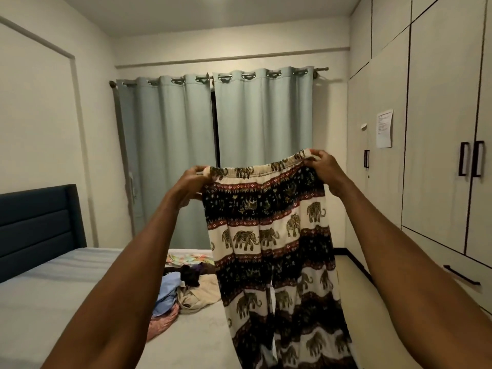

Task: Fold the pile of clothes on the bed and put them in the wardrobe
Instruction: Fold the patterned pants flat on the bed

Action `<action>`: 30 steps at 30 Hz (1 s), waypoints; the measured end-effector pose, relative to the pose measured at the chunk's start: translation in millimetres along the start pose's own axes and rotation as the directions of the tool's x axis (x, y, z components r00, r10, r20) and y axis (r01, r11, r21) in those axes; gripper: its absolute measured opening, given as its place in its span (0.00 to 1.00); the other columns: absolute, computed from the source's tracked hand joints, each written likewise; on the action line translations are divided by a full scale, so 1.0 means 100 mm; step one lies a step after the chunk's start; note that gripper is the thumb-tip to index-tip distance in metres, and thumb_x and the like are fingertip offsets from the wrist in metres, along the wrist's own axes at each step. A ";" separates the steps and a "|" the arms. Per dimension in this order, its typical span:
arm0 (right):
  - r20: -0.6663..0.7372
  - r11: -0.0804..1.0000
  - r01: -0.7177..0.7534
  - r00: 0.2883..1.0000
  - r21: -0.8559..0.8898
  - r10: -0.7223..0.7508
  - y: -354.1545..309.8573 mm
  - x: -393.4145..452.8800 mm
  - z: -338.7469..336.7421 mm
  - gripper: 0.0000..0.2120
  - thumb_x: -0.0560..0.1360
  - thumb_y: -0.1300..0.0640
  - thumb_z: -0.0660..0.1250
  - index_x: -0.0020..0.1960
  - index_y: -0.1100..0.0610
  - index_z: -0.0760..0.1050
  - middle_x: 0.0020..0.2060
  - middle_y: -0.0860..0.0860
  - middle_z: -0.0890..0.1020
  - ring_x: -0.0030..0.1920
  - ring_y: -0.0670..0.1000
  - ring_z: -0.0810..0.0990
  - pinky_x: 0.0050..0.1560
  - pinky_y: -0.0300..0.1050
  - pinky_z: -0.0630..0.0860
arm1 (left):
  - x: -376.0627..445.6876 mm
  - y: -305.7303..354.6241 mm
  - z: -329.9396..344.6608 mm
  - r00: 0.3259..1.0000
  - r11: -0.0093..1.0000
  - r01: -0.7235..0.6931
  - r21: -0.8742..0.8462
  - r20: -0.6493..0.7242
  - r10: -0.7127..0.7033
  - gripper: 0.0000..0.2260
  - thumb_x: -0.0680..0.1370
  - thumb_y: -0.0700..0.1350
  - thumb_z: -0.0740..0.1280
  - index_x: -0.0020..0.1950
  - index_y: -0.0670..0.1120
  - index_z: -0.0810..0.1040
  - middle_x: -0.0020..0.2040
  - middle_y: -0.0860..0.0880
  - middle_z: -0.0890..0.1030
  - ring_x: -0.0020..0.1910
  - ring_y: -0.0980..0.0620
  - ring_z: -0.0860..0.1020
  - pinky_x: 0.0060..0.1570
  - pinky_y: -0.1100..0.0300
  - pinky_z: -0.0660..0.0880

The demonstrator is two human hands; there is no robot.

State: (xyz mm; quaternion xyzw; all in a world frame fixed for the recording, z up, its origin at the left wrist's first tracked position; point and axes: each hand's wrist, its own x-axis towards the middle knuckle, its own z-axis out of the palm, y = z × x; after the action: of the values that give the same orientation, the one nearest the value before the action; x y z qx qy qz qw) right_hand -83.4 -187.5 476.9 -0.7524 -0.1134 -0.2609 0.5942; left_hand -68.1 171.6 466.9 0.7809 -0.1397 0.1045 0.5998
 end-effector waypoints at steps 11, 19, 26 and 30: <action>0.471 0.899 -0.439 0.794 0.008 0.384 0.21 -0.29 -0.24 0.09 0.69 0.53 0.70 0.45 0.58 0.78 0.44 0.55 0.83 0.46 0.55 0.81 0.51 0.49 0.77 | -0.23 -0.44 -0.16 0.846 0.963 0.271 0.000 0.478 -0.238 0.33 0.61 0.55 0.83 0.60 0.42 0.80 0.55 0.43 0.83 0.50 0.47 0.81 0.51 0.51 0.80; 0.435 0.897 -0.425 0.788 -0.125 0.434 0.91 -0.37 0.16 0.13 0.77 0.63 0.64 0.61 0.58 0.76 0.62 0.63 0.76 0.56 0.60 0.78 0.58 0.58 0.79 | -0.27 -1.05 0.25 0.883 0.885 0.425 -0.193 0.302 -0.358 0.12 0.74 0.47 0.69 0.54 0.41 0.77 0.44 0.43 0.80 0.39 0.47 0.79 0.41 0.55 0.78; 0.168 0.955 -0.180 0.960 -0.235 0.222 1.42 -0.88 1.05 0.13 0.77 0.65 0.64 0.54 0.55 0.85 0.56 0.53 0.84 0.57 0.51 0.80 0.63 0.49 0.75 | -0.46 -1.57 1.17 0.926 0.899 0.355 -0.259 -0.039 -0.376 0.12 0.78 0.49 0.67 0.51 0.40 0.82 0.46 0.42 0.84 0.40 0.47 0.81 0.38 0.58 0.76; 0.371 0.972 -0.054 0.918 -0.229 0.139 1.69 -1.26 1.36 0.19 0.76 0.52 0.71 0.66 0.54 0.79 0.62 0.50 0.80 0.61 0.47 0.77 0.67 0.44 0.71 | -0.70 -1.78 1.51 0.949 0.889 0.315 -0.333 0.079 -0.307 0.11 0.80 0.45 0.65 0.57 0.40 0.82 0.50 0.41 0.84 0.46 0.46 0.82 0.47 0.54 0.78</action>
State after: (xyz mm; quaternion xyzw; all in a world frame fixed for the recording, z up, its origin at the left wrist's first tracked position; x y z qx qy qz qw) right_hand -72.4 -86.0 247.7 -0.8532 -0.1615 -0.0889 0.4878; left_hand -73.7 75.2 242.8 0.6785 -0.0364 -0.0282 0.7331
